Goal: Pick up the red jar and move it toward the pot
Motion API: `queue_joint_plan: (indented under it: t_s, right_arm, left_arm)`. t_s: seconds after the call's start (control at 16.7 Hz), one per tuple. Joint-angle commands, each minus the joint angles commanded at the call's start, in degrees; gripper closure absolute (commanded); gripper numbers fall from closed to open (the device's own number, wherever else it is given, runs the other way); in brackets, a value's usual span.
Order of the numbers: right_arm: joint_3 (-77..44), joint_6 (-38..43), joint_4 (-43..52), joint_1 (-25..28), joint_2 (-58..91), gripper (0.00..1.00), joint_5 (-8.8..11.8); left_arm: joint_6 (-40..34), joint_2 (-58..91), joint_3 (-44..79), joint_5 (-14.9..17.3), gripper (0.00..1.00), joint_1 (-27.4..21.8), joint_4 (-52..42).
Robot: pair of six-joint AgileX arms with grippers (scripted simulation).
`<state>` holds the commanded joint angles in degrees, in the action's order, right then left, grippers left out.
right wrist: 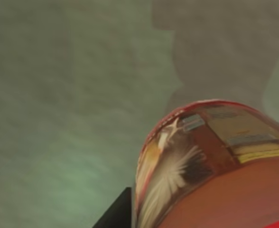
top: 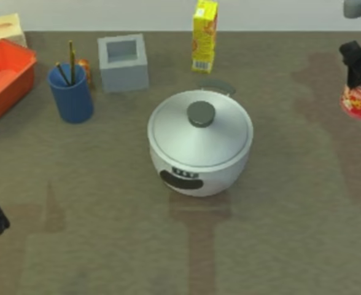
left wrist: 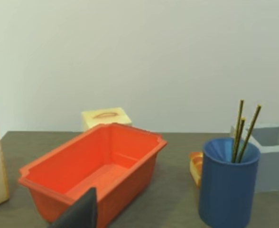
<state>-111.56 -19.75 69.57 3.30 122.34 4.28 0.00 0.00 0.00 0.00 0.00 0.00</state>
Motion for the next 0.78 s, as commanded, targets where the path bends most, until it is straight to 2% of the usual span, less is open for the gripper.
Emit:
queue_joint_plan:
  t_s: [0.18,0.54,0.78]
  right_arm:
    - [3.91,7.31,-2.81,2.93,-0.96,1.00,-1.57]
    - [14.59,29.95,-11.28,10.85,-4.54,1.00,-5.97]
    - [19.31,37.02,-14.57,14.01,-5.98,1.00,-7.70]
  left_arm:
    - [0.00,0.00,0.00,0.00,0.00,0.00,0.00]
    - [0.00,0.00,0.00,0.00,0.00,0.00,0.00]
    - [0.00,0.00,0.00,0.00,0.00,0.00,0.00]
